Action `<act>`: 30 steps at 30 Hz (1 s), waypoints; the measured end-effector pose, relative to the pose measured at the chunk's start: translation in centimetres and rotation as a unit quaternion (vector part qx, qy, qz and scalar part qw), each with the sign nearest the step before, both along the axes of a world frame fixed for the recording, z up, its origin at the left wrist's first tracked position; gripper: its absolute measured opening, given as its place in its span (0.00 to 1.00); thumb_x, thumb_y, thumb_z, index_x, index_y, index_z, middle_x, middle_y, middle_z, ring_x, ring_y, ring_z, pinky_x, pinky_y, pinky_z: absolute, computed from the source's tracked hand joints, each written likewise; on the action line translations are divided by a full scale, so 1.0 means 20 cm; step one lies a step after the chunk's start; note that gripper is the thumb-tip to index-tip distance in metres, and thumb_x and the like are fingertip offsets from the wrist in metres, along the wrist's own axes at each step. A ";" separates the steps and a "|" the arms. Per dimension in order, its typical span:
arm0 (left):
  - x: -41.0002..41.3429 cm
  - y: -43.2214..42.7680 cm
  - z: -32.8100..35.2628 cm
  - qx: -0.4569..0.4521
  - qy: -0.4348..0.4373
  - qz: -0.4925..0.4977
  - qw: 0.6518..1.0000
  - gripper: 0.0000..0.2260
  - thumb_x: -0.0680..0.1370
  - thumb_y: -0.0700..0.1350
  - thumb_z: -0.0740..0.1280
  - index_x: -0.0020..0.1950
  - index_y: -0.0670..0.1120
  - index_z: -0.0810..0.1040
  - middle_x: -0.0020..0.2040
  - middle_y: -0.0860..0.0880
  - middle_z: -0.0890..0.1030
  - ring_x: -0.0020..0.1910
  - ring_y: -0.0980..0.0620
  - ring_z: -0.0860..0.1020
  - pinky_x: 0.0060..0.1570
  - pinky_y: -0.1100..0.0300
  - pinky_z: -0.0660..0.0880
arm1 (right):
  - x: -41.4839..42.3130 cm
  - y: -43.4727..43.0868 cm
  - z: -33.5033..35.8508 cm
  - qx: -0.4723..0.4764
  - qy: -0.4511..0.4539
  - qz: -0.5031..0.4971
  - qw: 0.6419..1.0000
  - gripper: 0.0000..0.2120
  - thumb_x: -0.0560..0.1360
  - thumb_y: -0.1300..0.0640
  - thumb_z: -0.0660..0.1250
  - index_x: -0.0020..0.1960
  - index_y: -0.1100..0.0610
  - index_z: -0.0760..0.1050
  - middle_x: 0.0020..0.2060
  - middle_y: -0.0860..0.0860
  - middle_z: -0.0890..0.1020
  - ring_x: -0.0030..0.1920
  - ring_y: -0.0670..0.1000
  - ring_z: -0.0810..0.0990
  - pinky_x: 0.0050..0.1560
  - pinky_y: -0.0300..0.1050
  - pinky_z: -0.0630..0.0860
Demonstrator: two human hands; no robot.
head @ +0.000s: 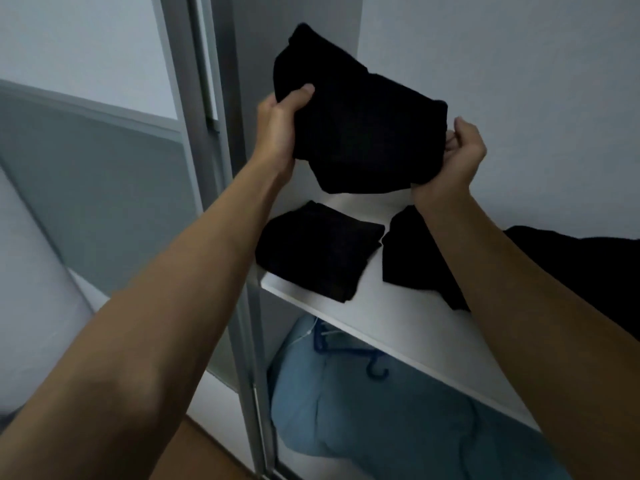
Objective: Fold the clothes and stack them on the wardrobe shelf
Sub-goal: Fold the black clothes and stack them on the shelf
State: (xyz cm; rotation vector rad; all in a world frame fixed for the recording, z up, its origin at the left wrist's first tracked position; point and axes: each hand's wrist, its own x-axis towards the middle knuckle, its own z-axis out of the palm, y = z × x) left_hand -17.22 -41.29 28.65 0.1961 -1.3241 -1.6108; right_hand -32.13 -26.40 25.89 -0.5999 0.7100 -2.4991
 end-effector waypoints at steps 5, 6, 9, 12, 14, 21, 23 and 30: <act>-0.17 -0.19 -0.31 0.035 -0.335 0.138 0.932 0.22 0.74 0.53 0.68 0.63 0.41 0.78 0.55 0.44 0.84 0.49 0.45 0.83 0.45 0.59 0.80 | -0.15 -0.19 -0.49 0.249 0.012 0.063 0.966 0.17 0.83 0.55 0.54 0.58 0.53 0.82 0.53 0.52 0.84 0.52 0.53 0.82 0.51 0.47 0.78; -0.18 -0.22 -0.43 0.027 -0.436 0.141 0.888 0.24 0.75 0.55 0.68 0.65 0.40 0.76 0.59 0.44 0.82 0.52 0.44 0.81 0.50 0.58 0.78 | -0.18 -0.20 -0.60 0.349 0.014 0.098 0.932 0.18 0.84 0.54 0.52 0.65 0.56 0.77 0.59 0.54 0.82 0.55 0.56 0.81 0.52 0.50 0.78; -0.16 -0.29 -0.71 -0.029 -0.593 0.138 0.793 0.30 0.75 0.63 0.68 0.65 0.39 0.76 0.60 0.43 0.79 0.58 0.41 0.78 0.54 0.56 0.72 | -0.28 -0.17 -0.77 0.503 0.041 0.183 0.843 0.24 0.83 0.46 0.48 0.66 0.58 0.75 0.58 0.57 0.82 0.50 0.56 0.81 0.44 0.53 0.78; -0.17 -0.33 -0.80 -0.111 -0.603 0.177 0.770 0.23 0.76 0.57 0.70 0.60 0.39 0.79 0.55 0.42 0.82 0.55 0.42 0.80 0.52 0.54 0.75 | -0.38 -0.19 -0.75 0.536 0.067 0.125 0.832 0.28 0.80 0.36 0.49 0.50 0.55 0.79 0.47 0.54 0.84 0.45 0.53 0.80 0.49 0.51 0.71; -0.19 -0.35 -0.78 -0.178 -0.604 0.213 0.747 0.19 0.79 0.52 0.68 0.62 0.38 0.78 0.57 0.40 0.81 0.58 0.41 0.79 0.56 0.51 0.76 | -0.41 -0.22 -0.72 0.549 0.122 0.069 0.824 0.23 0.78 0.37 0.59 0.46 0.55 0.79 0.40 0.51 0.83 0.39 0.50 0.80 0.42 0.45 0.70; -0.37 -0.42 -0.57 -0.258 -0.527 0.335 0.737 0.19 0.81 0.51 0.63 0.69 0.43 0.73 0.67 0.41 0.77 0.66 0.40 0.75 0.63 0.50 0.73 | -0.54 -0.34 -0.67 0.361 0.155 -0.065 0.917 0.11 0.74 0.52 0.71 0.42 0.60 0.80 0.40 0.52 0.85 0.40 0.49 0.85 0.40 0.40 0.81; -0.39 -0.45 -0.60 -0.245 -0.561 0.337 0.716 0.18 0.81 0.51 0.64 0.67 0.42 0.75 0.65 0.40 0.78 0.64 0.39 0.76 0.60 0.51 0.73 | -0.58 -0.40 -0.68 0.412 0.211 -0.073 0.883 0.15 0.77 0.51 0.69 0.43 0.65 0.78 0.37 0.54 0.80 0.38 0.51 0.80 0.38 0.41 0.76; -0.42 -0.40 -0.79 -0.372 -0.630 0.325 0.599 0.21 0.79 0.47 0.67 0.71 0.44 0.68 0.69 0.41 0.72 0.67 0.38 0.71 0.65 0.43 0.69 | -0.56 -0.47 -0.88 0.539 0.276 0.032 0.795 0.17 0.77 0.45 0.67 0.55 0.59 0.78 0.51 0.54 0.83 0.52 0.54 0.82 0.58 0.50 0.78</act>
